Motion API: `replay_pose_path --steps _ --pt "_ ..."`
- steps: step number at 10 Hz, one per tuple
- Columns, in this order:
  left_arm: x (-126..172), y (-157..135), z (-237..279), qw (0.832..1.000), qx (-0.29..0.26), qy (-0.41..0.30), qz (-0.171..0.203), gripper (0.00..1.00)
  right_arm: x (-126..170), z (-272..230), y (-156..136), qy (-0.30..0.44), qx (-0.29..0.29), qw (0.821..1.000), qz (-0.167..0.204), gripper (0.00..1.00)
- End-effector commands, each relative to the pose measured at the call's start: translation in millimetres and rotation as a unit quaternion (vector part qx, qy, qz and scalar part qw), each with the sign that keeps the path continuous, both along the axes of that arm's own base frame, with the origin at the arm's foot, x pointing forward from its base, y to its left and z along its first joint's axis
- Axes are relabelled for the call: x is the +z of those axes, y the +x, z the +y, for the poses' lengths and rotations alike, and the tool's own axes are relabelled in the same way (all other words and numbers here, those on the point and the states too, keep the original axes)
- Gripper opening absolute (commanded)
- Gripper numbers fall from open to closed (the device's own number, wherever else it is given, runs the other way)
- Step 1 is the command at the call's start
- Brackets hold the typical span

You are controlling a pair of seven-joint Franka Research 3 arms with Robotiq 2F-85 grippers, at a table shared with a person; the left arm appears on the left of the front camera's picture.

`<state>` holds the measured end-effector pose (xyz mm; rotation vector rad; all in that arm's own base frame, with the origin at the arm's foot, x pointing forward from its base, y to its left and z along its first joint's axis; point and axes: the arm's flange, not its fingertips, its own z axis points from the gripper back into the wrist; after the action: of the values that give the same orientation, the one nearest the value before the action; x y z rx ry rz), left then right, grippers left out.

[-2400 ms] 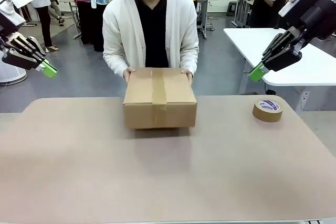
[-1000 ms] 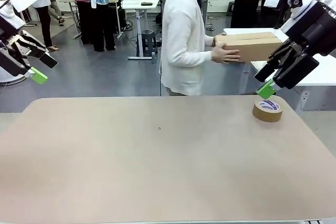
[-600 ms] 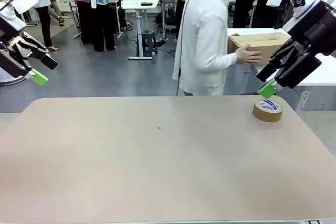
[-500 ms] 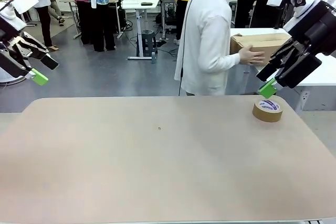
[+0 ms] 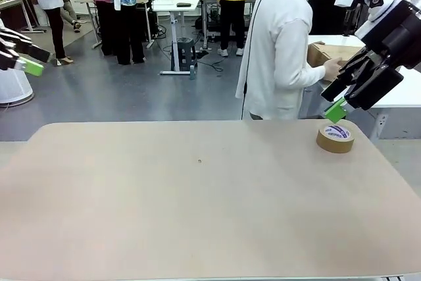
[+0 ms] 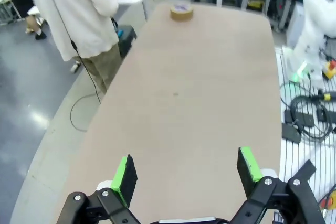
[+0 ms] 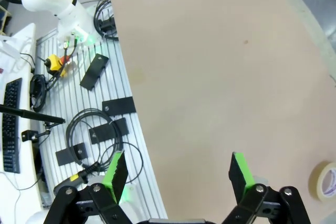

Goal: Wrap the clocks to prevent damage.
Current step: After the human seals the box with tape, release both hands from the side flaps of the Package Box.

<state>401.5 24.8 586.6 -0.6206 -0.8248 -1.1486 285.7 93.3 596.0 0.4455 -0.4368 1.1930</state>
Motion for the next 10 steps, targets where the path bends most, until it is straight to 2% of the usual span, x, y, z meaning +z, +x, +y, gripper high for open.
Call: replay_pose_path --steps 1,2,3,5,7,8,10 --pt "3.5 -2.4 22.5 0.998 -0.014 -0.068 -0.005 1.00 0.0 -0.1 0.0 0.000 0.000 1.000 0.000 1.00" --pt "6.7 -6.2 32.5 0.996 -0.019 -0.084 -0.006 1.00 19.4 -17.1 -1.0 0.075 0.026 0.996 -0.044 1.00" --pt "7.9 -13.3 41.2 0.995 -0.030 -0.092 0.002 1.00 30.6 -41.4 -1.2 0.137 0.047 0.987 -0.067 1.00" --pt "9.4 -24.8 57.0 0.994 -0.052 -0.090 0.020 1.00 32.8 -98.1 4.3 0.206 0.040 0.972 -0.108 1.00" --pt "12.6 -32.1 61.0 0.994 -0.070 -0.080 0.021 1.00 18.7 -135.6 8.5 0.199 0.025 0.970 -0.140 1.00" --pt "11.9 -38.9 58.8 0.993 -0.086 -0.075 0.022 1.00 13.0 -151.9 10.5 0.214 0.006 0.966 -0.148 1.00" --pt "8.5 -45.6 54.5 0.992 -0.117 -0.047 0.027 1.00 4.7 -160.4 10.2 0.175 -0.039 0.972 -0.152 1.00"
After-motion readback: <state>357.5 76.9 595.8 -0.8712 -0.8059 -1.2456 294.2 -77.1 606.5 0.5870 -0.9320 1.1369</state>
